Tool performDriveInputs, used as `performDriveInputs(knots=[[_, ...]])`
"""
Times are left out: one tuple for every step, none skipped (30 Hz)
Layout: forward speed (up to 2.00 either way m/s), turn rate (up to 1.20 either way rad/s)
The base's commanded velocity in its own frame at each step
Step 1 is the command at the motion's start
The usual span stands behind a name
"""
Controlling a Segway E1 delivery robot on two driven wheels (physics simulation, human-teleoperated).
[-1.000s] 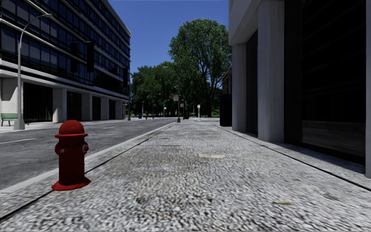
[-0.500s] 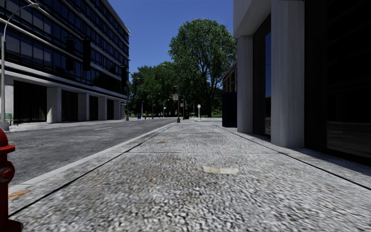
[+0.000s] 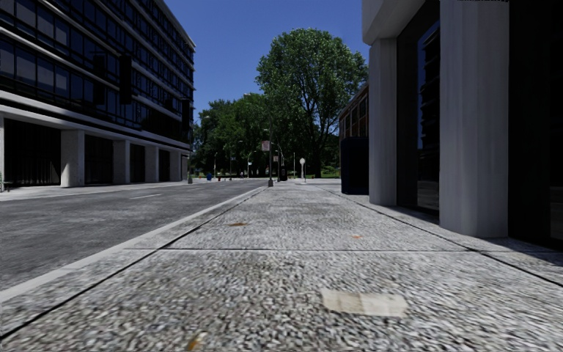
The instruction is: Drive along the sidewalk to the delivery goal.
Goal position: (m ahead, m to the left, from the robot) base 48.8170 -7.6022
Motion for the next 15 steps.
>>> performDriveInputs(knots=[[1.89, 0.0], [1.89, 0.0], [1.89, 0.0], [1.89, 0.0], [1.89, 0.0], [1.89, 0.0], [1.89, 0.0], [1.89, 0.0], [1.89, 0.0], [1.89, 0.0], [1.89, 0.0], [1.89, 0.0], [1.89, 0.0], [1.89, 0.0], [1.89, 0.0]])
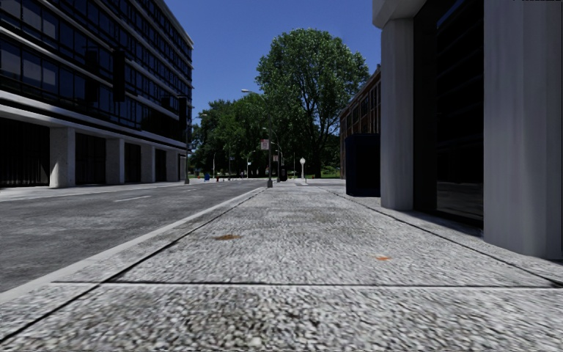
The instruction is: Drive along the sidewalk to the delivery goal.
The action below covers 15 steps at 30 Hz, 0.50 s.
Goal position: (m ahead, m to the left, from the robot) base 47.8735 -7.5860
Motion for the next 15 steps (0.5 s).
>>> performDriveInputs(knots=[[1.89, 0.0], [1.89, 0.0], [1.89, 0.0], [1.89, 0.0], [1.89, 0.0], [1.89, 0.0], [1.89, 0.0], [1.89, 0.0], [1.89, 0.0], [1.89, 0.0], [1.89, 0.0], [1.89, 0.0], [1.89, 0.0], [1.89, 0.0], [1.89, 0.0]])
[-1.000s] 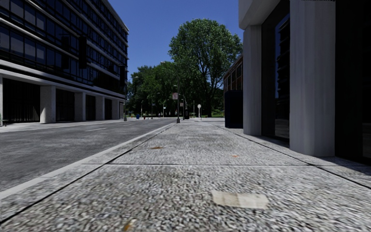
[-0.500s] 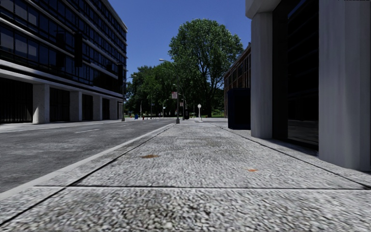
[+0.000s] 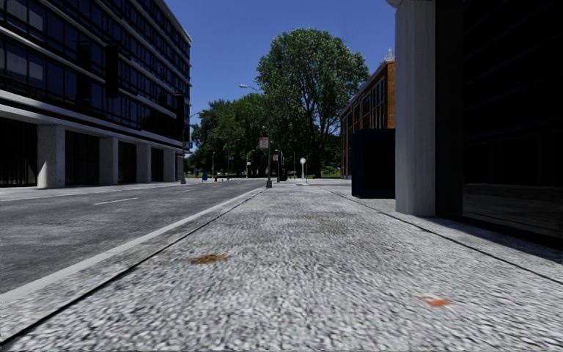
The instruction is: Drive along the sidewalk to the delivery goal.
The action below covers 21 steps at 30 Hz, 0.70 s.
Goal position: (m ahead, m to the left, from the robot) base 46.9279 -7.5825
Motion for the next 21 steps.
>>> performDriveInputs(knots=[[1.89, 0.0], [1.89, 0.0], [1.89, 0.0], [1.89, 0.0], [1.89, 0.0], [1.89, 0.0], [1.89, 0.0], [1.89, 0.0], [1.89, 0.0], [1.89, 0.0], [1.89, 0.0], [1.89, 0.0], [1.89, 0.0], [1.89, 0.0], [1.89, 0.0], [1.89, 0.0], [1.89, 0.0], [1.89, 0.0], [1.89, 0.0], [1.89, 0.0], [1.89, 0.0]])
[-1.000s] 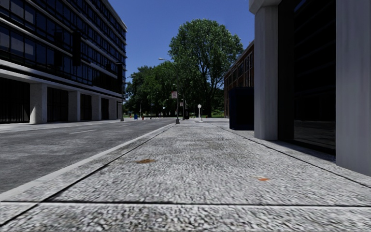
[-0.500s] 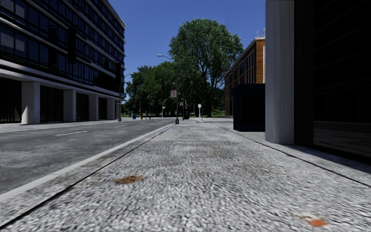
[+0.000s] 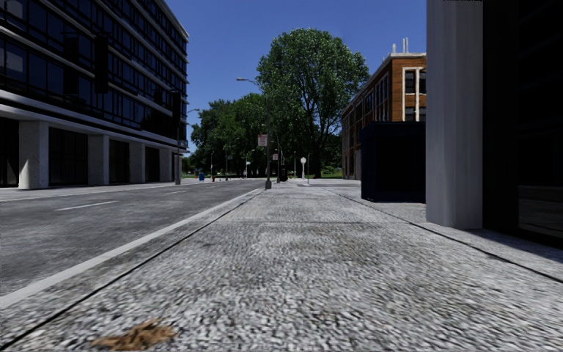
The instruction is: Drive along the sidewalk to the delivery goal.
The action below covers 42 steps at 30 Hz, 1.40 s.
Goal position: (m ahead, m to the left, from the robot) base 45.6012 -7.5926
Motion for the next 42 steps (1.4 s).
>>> performDriveInputs(knots=[[1.9, 0.0], [1.9, 0.0], [1.9, 0.0], [1.9, 0.0], [1.88, 0.0], [1.88, 0.0], [1.87, 0.0], [1.89, 0.0], [1.89, 0.0], [1.9, 0.0], [1.92, 0.0], [1.95, 0.0], [1.95, 0.0], [1.98, 0.0], [2.0, 0.0], [2.0, 0.0], [1.99, 0.0], [1.99, 0.0], [1.98, 0.0], [1.98, 0.0], [1.98, 0.0], [1.98, 0.0], [2.0, 0.0], [2.0, 0.0], [2.0, 0.0], [1.97, 0.0], [1.97, 0.0], [1.95, 0.0], [1.94, 0.0], [1.93, 0.0], [1.93, 0.0], [1.93, 0.0], [1.93, 0.0], [1.92, 0.0], [1.87, 0.0], [1.87, 0.0], [1.85, 0.0], [1.84, 0.0], [1.84, 0.0], [1.84, 0.0], [1.84, 0.0], [1.84, 0.0]])
